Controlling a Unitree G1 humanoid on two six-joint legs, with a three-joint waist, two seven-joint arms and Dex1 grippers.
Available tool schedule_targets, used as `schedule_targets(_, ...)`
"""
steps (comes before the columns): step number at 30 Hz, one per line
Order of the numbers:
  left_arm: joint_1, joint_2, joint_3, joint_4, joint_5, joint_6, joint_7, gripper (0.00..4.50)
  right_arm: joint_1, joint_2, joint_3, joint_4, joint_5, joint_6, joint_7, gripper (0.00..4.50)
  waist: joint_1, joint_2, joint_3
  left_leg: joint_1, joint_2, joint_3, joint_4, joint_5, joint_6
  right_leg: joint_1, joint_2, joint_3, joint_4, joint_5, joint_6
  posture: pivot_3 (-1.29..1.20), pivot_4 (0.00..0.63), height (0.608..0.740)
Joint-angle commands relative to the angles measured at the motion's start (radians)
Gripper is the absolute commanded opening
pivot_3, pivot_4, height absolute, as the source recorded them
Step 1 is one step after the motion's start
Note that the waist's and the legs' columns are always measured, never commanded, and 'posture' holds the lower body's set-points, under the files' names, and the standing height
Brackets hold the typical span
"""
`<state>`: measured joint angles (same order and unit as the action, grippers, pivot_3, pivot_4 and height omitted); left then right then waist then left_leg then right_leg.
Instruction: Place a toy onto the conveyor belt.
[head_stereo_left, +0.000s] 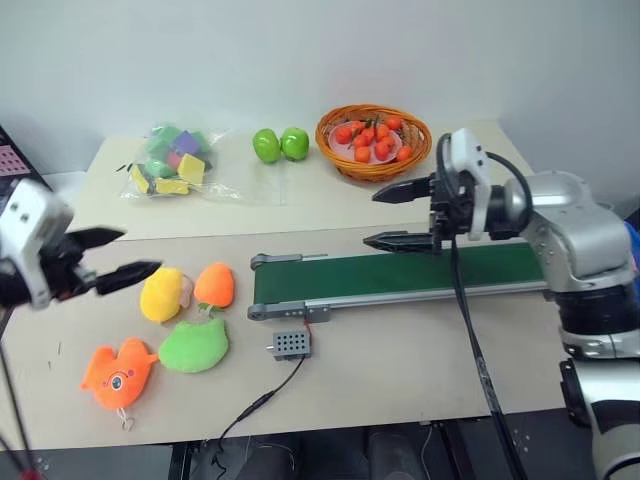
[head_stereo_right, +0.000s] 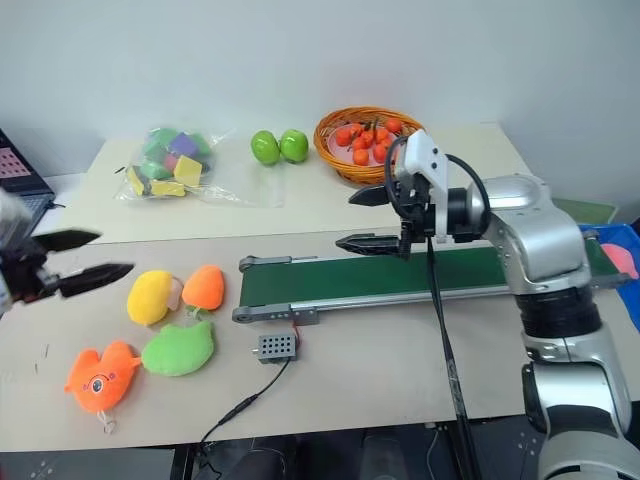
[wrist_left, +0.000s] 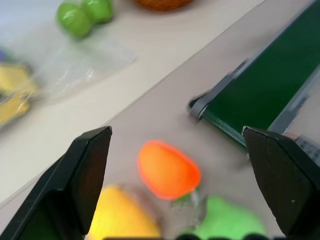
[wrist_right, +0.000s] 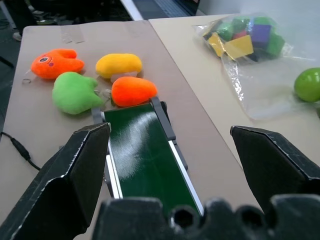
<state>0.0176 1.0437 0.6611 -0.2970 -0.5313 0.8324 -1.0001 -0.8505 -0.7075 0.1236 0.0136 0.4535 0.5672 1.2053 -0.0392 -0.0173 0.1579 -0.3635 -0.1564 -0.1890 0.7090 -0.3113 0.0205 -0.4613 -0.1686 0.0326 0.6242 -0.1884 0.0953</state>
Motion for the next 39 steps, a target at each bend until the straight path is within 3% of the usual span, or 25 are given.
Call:
schedule_targets(1, 0.158, -0.035, 0.133, -0.06, 0.062, -0.077, -0.027, 4.46, -0.054, 0.025, 0.005, 0.039, -0.015, -0.059, 0.038, 4.5, 0.0, 0.0, 0.0, 0.0, 0.001, 0.0, 0.0, 0.0, -0.001, 0.0, 0.001, 0.0, 0.0, 0.0, 0.0, 0.0, 0.15, 0.74)
schedule_targets(8, 0.41, -0.149, 0.284, -0.091, 0.109, -0.14, -0.025, 4.46, -0.111, 0.066, 0.03, 0.134, -0.06, -0.116, 0.09, 4.5, 0.004, 0.001, 0.0, 0.002, 0.011, 0.005, 0.0, -0.006, -0.002, 0.0, 0.009, 0.0, -0.003, 0.002, -0.004, 0.0, 0.15, 0.74)
schedule_targets(15, 0.519, -0.253, 0.251, -0.068, 0.153, -0.239, 0.014, 4.46, -0.144, 0.082, 0.035, 0.173, -0.079, -0.132, 0.124, 4.5, 0.009, 0.001, 0.0, 0.01, 0.021, 0.015, -0.001, -0.011, -0.004, 0.003, 0.017, 0.001, -0.012, 0.005, -0.011, 0.0, 0.15, 0.74)
schedule_targets(19, 0.519, -0.302, 0.18, 0.022, 0.192, -0.313, 0.052, 4.46, -0.148, 0.083, 0.025, 0.149, -0.044, -0.096, 0.157, 4.5, 0.013, 0.001, 0.0, 0.011, 0.029, 0.021, -0.001, -0.014, -0.005, 0.002, 0.022, 0.001, -0.013, 0.008, -0.014, 0.0, 0.15, 0.74)
schedule_targets(28, 0.43, -0.316, 0.016, 0.281, 0.271, -0.466, 0.116, 4.46, -0.105, 0.073, 0.037, 0.035, 0.032, -0.009, 0.241, 4.5, 0.017, 0.001, 0.0, 0.013, 0.032, 0.028, -0.002, -0.016, -0.005, 0.0, 0.024, 0.0, -0.013, 0.01, -0.016, 0.0, 0.15, 0.74)
schedule_targets(39, 0.401, -0.334, -0.106, 0.361, 0.277, -0.518, 0.126, 4.46, -0.104, 0.064, 0.02, 0.011, 0.011, -0.003, 0.202, 4.5, 0.022, 0.001, 0.0, 0.016, 0.032, 0.031, -0.002, -0.016, -0.004, 0.0, 0.023, 0.0, -0.012, 0.01, -0.016, 0.0, 0.15, 0.74)
